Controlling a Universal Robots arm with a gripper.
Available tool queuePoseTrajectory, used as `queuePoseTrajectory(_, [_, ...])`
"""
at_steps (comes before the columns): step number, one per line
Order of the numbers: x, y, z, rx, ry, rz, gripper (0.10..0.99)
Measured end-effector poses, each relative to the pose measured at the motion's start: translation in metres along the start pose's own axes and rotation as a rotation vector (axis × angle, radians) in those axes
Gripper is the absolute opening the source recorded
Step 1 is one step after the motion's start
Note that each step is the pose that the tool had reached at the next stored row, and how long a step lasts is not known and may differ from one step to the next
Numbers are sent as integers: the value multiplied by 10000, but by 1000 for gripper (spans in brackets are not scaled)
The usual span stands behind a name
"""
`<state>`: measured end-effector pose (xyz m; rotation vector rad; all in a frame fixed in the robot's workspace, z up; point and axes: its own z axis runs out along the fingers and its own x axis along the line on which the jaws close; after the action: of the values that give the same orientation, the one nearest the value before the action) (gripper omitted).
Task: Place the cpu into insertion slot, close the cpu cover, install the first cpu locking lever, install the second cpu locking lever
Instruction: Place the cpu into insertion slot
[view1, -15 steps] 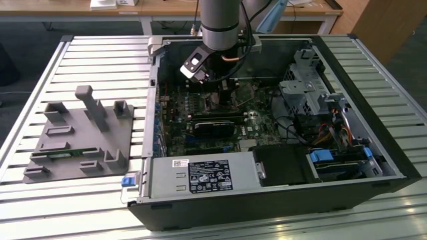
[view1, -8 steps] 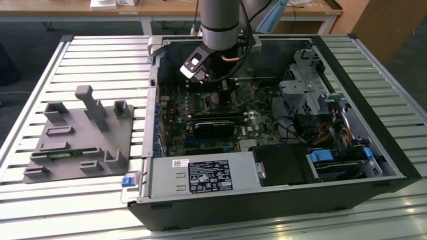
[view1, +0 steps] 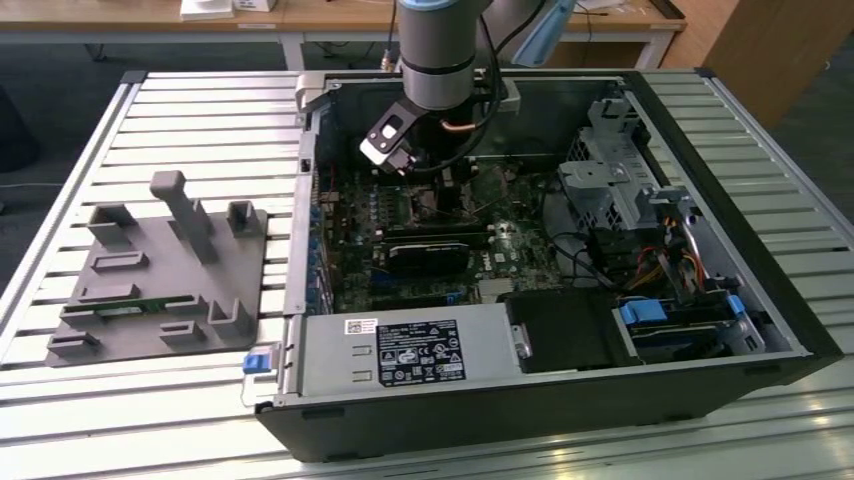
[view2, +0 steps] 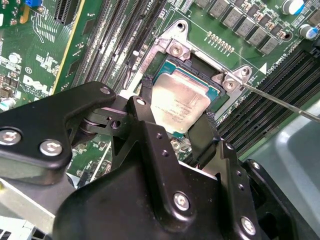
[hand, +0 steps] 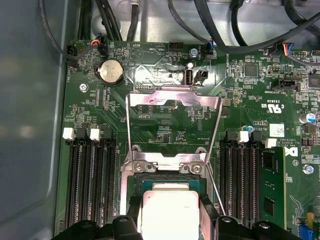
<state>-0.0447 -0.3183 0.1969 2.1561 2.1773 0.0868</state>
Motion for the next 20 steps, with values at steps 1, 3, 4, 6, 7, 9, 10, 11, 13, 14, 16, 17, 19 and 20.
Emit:
queuePoseTrajectory(1, [0,0,-3,1,-2,0,537])
queuePoseTrajectory(3, [0,2,-19,-2,6,3,537])
queuePoseTrajectory(4, [0,3,-32,-1,9,4,537])
queuePoseTrajectory(6, [0,4,-43,-1,11,2,537])
queuePoseTrajectory(7, [0,4,-43,-2,12,2,537])
queuePoseTrajectory(9, [-1,5,-51,-1,10,1,537])
queuePoseTrajectory(10, [-1,5,-51,1,8,1,537])
queuePoseTrajectory(11, [-1,6,-50,1,8,2,537])
queuePoseTrajectory(13, [1,14,-44,0,10,0,537])
queuePoseTrajectory(14, [2,19,-41,-1,10,1,537])
queuePoseTrajectory(16, [2,22,-36,0,9,2,537])
queuePoseTrajectory(17, [2,21,-35,0,9,3,537])
queuePoseTrajectory(19, [3,21,-28,-1,11,3,537])
queuePoseTrajectory(20, [3,21,-23,-1,10,2,537])
